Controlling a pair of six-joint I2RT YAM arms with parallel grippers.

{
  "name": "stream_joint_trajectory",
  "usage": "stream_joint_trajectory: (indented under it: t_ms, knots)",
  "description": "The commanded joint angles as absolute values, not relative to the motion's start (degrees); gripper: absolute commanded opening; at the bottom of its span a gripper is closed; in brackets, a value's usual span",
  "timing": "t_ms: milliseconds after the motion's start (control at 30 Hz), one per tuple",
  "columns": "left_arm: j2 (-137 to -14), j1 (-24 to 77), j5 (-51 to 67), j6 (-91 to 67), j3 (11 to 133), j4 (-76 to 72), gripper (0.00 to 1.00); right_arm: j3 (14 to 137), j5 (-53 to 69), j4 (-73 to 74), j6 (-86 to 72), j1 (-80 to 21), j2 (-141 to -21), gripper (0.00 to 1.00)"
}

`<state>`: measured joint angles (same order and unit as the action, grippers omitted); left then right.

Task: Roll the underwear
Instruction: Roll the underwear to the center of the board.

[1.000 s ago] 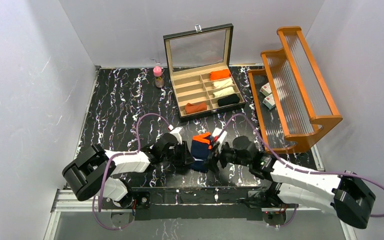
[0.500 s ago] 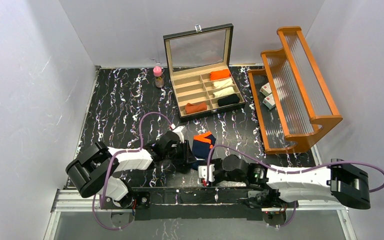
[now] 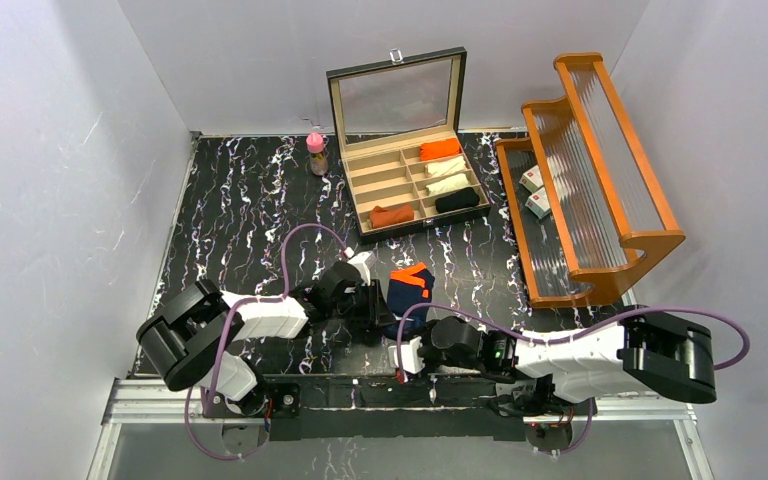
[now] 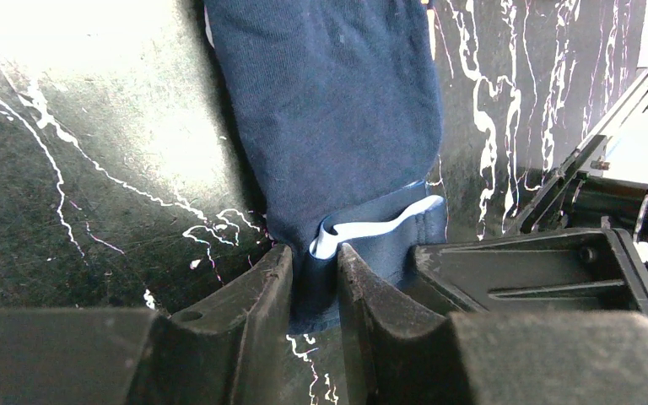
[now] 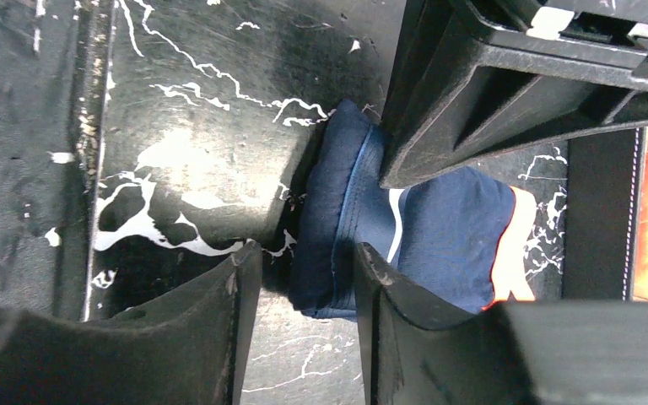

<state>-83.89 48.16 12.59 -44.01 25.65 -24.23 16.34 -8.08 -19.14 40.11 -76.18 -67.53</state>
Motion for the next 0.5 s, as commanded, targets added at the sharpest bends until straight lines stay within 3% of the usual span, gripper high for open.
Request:
stream_joint_trajectory:
  t_ms: [0,333,467]
  knots:
    - [-87.45,48.56,10.56,-40.85,23.24,-12.22,0.25,15.39,-12.9,-23.96,41.25,-76.36,-69.91,0.5]
    - [-88.64,48.53,11.77,-39.45,23.99,-11.55,0.24,13.4,-15.65,-28.89,41.81,-76.34,-72.13,0.48]
    - [-88.37,48.52,11.45,-39.37,23.72,-11.06,0.23,13.4,-16.33,-28.34,40.48,-76.28,-73.05,0.39]
